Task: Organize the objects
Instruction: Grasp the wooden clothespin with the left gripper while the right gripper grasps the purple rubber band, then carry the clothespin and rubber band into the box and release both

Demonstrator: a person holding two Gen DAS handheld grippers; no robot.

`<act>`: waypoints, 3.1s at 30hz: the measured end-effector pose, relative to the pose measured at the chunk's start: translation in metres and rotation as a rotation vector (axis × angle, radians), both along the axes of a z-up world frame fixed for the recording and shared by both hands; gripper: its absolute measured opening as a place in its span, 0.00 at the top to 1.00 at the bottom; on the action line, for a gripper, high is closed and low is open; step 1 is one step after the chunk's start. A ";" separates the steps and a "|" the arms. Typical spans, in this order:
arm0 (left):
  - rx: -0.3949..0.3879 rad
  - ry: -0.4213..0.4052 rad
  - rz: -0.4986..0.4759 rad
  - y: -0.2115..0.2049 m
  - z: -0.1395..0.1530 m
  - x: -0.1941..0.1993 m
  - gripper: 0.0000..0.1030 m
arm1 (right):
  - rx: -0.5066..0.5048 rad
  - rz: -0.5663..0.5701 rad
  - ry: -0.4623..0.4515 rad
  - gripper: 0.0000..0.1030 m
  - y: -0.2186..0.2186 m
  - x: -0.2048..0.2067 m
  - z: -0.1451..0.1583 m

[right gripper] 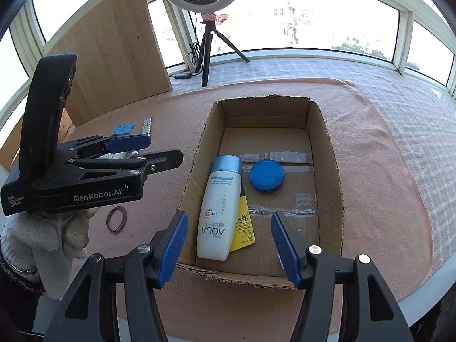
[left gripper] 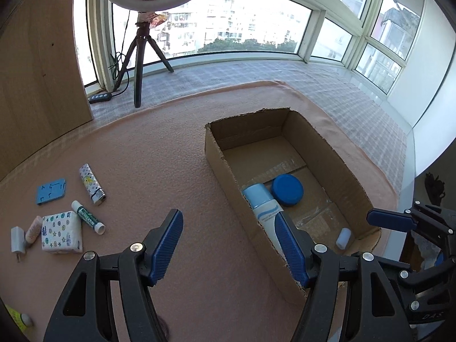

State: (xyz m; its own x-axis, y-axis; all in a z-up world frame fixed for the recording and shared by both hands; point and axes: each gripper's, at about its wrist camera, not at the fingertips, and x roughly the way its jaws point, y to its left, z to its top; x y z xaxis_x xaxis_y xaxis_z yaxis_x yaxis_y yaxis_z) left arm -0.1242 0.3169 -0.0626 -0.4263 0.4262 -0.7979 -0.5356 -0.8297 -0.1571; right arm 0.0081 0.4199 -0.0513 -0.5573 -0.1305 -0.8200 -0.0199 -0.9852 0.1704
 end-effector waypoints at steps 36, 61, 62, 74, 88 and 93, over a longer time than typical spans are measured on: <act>-0.113 -0.143 0.370 -0.298 -0.074 0.045 0.36 | 0.007 0.254 -0.239 0.63 -0.180 -0.075 -0.080; -0.144 -0.156 0.339 -0.287 -0.098 0.033 0.85 | 0.227 0.360 -0.252 0.86 -0.220 -0.077 -0.095; -0.141 -0.156 0.337 -0.287 -0.098 0.033 0.85 | 0.223 0.362 -0.252 0.88 -0.220 -0.077 -0.096; -0.097 -0.170 0.363 -0.292 -0.094 0.038 0.86 | 0.139 0.313 -0.233 0.97 -0.209 -0.075 -0.094; -0.028 -0.120 0.331 -0.274 -0.056 0.037 0.86 | 0.044 0.201 -0.120 0.97 -0.163 -0.066 -0.042; -0.010 -0.081 0.281 -0.245 -0.037 0.030 0.86 | 0.034 0.152 -0.069 0.97 -0.139 -0.058 -0.018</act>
State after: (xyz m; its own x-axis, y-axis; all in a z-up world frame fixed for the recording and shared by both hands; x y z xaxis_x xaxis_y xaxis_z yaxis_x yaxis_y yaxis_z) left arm -0.0937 0.0717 -0.0991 -0.4613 0.2922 -0.8377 -0.2702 -0.9456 -0.1811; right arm -0.0503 0.2813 -0.0696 -0.4754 -0.1801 -0.8611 0.1191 -0.9830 0.1399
